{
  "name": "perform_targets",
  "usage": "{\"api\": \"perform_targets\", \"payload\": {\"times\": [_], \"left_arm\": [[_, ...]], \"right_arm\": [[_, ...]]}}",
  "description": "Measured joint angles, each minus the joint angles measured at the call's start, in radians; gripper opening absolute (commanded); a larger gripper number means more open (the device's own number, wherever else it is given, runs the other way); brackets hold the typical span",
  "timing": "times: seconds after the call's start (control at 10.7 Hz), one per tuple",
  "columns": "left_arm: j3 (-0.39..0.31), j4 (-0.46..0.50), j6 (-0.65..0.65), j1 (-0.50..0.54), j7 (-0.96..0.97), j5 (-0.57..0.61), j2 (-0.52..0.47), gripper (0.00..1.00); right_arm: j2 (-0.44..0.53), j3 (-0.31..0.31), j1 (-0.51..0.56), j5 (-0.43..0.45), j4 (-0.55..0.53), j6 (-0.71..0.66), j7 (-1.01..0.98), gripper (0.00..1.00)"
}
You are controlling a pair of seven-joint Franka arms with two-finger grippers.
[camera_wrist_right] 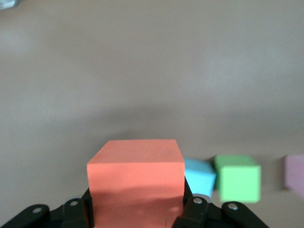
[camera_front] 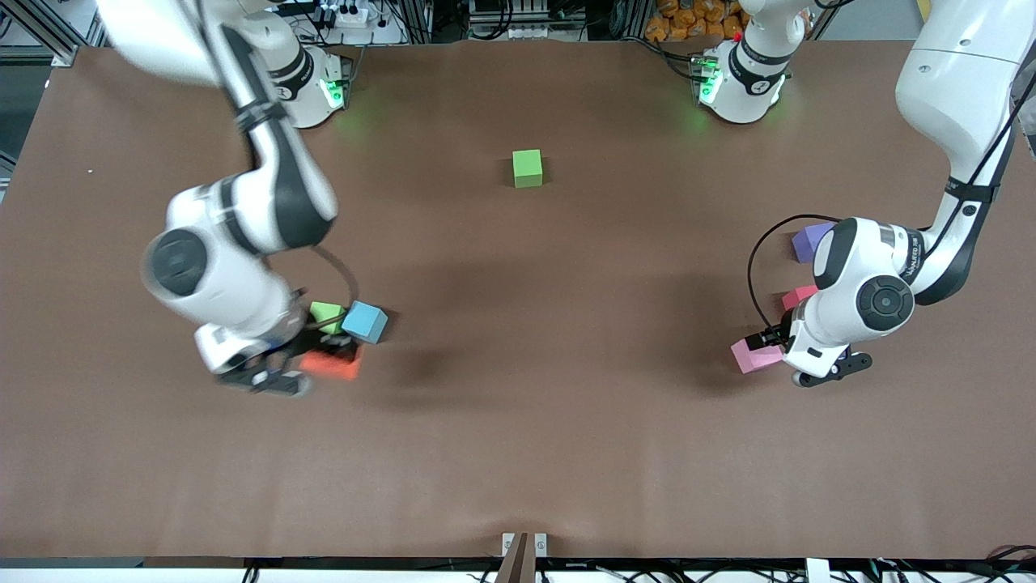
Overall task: Arrange blocks into number 1
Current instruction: 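Lift the orange cube with the right gripper while the left gripper grasps pink, then lower the orange cube next to the green cube with the right gripper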
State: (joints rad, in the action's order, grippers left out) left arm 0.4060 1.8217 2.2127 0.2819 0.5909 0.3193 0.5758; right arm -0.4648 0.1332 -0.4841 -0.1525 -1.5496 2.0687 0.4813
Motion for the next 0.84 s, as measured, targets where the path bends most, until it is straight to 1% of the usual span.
{"api": "perform_targets", "payload": {"times": [0.37,0.65,0.84], "left_arm": [[0.004,-0.058,0.002,-0.009,0.0,0.0,0.037,1.0],[0.005,-0.077,0.006,-0.011,0.001,0.0,0.045,1.0],[0.006,-0.078,0.034,-0.016,0.002,0.0,0.055,1.0]], "right_arm": [[0.004,0.002,-0.23,-0.001,-0.062,0.079,0.252,0.63],[0.003,0.001,-0.364,-0.002,-0.177,0.255,0.305,0.64],[0.003,-0.006,-0.419,-0.003,-0.239,0.297,0.305,0.64]]}}
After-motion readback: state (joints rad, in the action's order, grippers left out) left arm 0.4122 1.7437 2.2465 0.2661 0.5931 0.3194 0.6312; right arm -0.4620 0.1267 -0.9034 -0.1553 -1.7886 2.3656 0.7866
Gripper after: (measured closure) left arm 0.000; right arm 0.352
